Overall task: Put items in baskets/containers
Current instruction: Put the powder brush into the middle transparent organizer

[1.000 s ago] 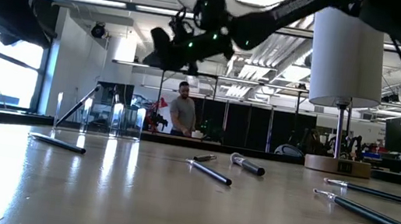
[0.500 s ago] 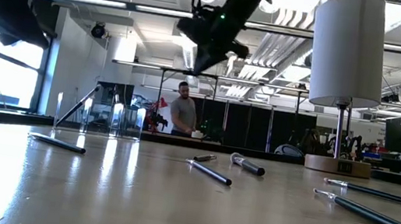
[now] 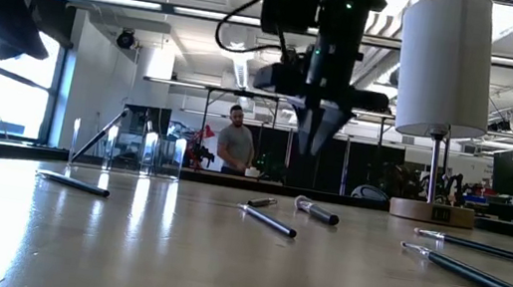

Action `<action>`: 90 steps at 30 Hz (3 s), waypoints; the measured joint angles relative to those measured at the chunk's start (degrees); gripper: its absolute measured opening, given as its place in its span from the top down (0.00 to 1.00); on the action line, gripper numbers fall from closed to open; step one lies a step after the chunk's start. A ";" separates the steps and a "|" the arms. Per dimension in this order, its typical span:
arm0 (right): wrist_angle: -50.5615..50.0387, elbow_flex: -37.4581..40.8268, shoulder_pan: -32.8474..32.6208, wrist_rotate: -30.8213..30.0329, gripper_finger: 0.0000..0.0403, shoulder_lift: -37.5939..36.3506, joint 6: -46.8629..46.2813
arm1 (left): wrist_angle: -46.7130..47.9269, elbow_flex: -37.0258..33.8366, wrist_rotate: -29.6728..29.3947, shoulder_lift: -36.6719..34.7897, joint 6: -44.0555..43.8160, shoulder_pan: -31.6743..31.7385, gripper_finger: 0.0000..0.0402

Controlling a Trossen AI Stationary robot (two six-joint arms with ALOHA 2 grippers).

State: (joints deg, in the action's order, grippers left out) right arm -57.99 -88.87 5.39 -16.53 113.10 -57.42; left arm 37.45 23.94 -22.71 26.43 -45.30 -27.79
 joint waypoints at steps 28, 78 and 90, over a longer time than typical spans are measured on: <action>18.05 12.82 0.32 8.39 0.74 2.58 -3.36 | 0.00 0.00 1.35 0.07 0.00 0.00 1.00; 83.18 -35.70 16.62 40.30 1.00 31.11 69.94 | -8.05 0.00 -11.37 7.74 -9.25 0.02 1.00; 76.85 -39.56 18.27 39.88 0.98 37.01 75.58 | -15.08 0.00 -7.82 16.79 -12.33 0.02 1.00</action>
State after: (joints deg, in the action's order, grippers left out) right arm 18.86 -128.43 23.66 23.35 150.10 18.16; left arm 22.37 23.94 -30.53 43.23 -57.63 -27.77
